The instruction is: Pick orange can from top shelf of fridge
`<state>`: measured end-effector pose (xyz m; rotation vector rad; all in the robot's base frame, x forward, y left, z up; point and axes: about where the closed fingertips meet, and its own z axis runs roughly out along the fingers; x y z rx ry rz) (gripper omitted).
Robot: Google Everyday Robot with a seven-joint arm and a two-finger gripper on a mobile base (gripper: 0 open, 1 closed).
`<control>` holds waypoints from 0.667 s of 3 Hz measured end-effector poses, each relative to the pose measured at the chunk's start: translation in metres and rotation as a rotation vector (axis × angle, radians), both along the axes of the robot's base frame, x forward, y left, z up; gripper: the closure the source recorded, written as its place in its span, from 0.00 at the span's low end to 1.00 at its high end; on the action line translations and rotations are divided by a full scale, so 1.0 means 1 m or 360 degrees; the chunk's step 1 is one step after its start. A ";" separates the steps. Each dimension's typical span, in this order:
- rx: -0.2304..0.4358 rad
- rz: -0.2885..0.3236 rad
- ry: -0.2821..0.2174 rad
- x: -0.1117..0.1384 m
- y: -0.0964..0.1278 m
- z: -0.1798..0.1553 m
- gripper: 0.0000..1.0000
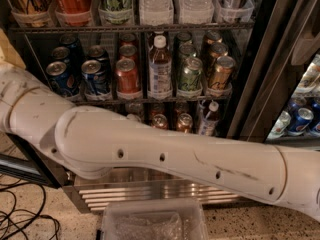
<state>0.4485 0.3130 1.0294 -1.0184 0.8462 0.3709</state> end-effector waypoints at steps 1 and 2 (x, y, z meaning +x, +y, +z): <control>-0.0030 -0.0253 0.0170 0.043 -0.031 -0.037 0.00; -0.0120 -0.0510 0.0227 0.053 -0.052 -0.036 0.00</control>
Offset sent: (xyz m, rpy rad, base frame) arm 0.0612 -0.0837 -0.0293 -0.1492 0.1737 -0.5343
